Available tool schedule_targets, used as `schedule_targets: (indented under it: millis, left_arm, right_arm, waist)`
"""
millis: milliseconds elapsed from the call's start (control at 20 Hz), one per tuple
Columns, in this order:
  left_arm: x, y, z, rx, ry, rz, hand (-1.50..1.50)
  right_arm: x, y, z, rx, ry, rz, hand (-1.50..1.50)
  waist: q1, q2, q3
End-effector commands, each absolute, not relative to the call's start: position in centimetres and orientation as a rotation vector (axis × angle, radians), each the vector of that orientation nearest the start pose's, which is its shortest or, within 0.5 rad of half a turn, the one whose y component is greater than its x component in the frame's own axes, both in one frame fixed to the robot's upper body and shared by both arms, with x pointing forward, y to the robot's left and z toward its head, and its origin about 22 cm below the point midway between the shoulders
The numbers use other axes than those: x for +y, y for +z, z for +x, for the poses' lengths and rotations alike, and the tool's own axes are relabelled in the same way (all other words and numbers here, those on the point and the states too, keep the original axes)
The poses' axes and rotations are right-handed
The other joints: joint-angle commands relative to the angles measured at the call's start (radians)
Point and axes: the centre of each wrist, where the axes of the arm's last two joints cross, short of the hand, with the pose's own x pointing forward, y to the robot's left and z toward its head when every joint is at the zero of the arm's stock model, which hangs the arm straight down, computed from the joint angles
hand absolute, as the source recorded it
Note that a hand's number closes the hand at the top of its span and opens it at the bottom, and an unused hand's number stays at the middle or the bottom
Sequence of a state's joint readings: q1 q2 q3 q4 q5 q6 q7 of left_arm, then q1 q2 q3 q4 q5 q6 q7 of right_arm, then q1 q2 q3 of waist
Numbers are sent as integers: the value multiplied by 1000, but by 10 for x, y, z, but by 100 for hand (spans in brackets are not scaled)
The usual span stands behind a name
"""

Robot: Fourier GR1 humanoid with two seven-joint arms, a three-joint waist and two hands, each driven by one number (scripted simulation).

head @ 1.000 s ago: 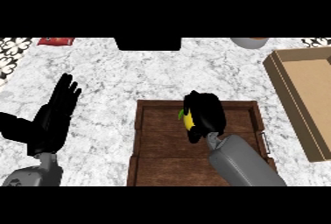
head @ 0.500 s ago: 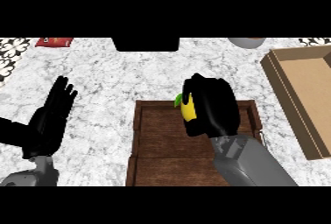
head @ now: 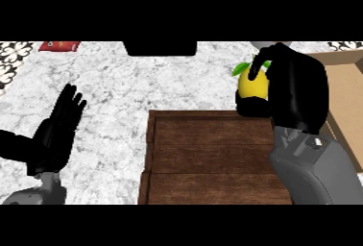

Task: Pick the lemon from the tray and place it in the cardboard box

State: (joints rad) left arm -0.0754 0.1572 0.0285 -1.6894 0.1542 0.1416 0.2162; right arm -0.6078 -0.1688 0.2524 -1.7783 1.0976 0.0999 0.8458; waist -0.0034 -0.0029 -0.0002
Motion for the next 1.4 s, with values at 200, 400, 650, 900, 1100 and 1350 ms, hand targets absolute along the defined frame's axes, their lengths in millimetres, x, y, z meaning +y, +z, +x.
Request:
schedule_targets:
  millis: [200,400,650,900,1100,1350]
  left_arm:
    - [256,60,260,-1555,104,54,0]
    - [257,54,255,-1556,94,65,0]
    - [269,52,263,-1564,98,68,0]
    - [249,52,262,-1547,109,74,0]
    - [255,47,248,-1545,103,54,0]
    - [250,63,264,-1559,98,45,0]
  right_arm:
    - [-206,223,326,-1378,456,-1273,150]
    - [-250,202,330,-1383,431,-1308,150]
    - [-306,188,348,-1258,442,-1489,150]
    - [-347,163,364,-1219,502,-1543,150]
    - [-370,144,379,-1161,536,-1502,150]
    - [-400,137,380,-794,782,-1447,150]
  waist:
    - [8,3,0]
    - [8,3,0]
    - [11,6,0]
    - [15,7,1]
    - [22,7,1]
    - [34,12,1]
